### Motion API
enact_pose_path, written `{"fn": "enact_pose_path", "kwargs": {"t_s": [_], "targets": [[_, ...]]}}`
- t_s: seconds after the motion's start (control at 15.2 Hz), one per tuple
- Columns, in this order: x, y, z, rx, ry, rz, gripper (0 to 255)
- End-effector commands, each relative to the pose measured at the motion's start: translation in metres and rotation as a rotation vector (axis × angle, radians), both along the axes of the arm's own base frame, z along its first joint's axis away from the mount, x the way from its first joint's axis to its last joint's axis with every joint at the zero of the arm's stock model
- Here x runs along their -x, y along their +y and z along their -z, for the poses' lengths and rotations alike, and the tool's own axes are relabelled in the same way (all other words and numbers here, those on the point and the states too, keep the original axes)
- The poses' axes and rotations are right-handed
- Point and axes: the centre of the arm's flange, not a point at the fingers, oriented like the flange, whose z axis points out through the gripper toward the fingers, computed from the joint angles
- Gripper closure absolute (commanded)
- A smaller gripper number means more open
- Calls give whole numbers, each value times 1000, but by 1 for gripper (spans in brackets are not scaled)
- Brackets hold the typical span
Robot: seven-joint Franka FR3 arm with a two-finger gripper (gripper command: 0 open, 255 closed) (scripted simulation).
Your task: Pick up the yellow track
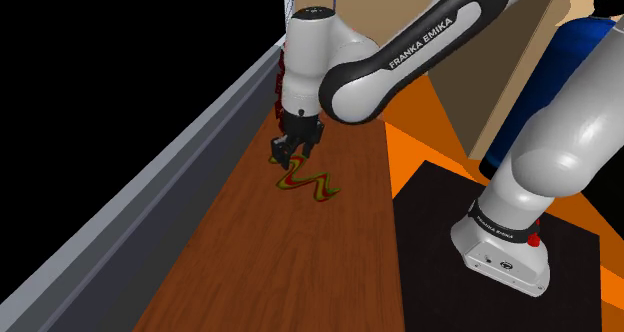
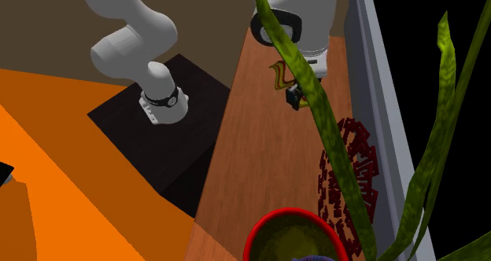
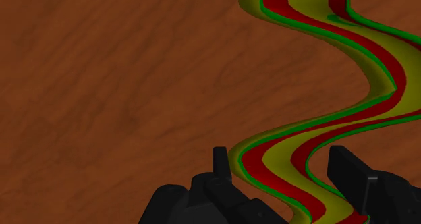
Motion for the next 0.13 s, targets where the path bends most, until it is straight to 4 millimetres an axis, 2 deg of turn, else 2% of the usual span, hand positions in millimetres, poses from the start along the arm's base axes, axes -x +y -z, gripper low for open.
{"fn": "enact_pose_path", "kwargs": {"t_s": [0.0,0.07], "targets": [[1,1,-6,0,1,0,255],[1,1,-6,0,1,0,255]]}}
